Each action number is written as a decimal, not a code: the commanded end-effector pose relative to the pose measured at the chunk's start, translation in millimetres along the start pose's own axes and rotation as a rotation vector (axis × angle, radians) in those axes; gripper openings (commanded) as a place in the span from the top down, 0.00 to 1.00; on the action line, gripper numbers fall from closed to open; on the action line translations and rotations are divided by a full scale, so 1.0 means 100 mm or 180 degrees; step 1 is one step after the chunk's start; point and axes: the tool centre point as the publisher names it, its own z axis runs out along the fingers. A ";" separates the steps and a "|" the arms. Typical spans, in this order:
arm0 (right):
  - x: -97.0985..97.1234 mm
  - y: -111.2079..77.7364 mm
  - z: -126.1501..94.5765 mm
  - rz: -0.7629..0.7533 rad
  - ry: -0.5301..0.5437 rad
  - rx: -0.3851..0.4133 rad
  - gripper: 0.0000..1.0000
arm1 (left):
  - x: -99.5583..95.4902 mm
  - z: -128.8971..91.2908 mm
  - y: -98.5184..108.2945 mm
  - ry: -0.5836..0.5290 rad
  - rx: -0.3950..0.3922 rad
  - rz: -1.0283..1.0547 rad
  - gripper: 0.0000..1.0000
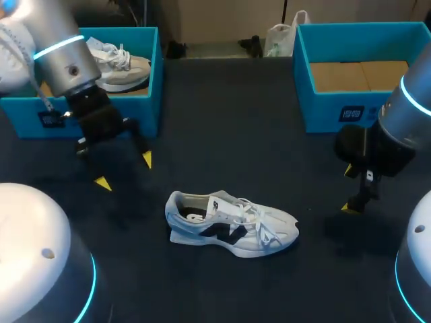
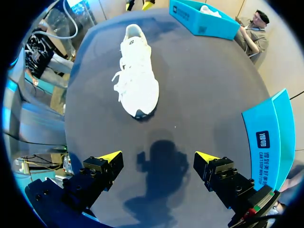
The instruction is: Take the shoe out of the shoebox, open the shoe tongue, remove and reinsert the insole, then place the shoe into the shoebox
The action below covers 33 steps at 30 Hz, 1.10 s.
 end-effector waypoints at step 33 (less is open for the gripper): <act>0.01 0.00 0.00 0.0000 -0.0008 0.0003 0.00 | 0.45 0.58 0.50 -0.1770 0.1847 -0.1238 0.00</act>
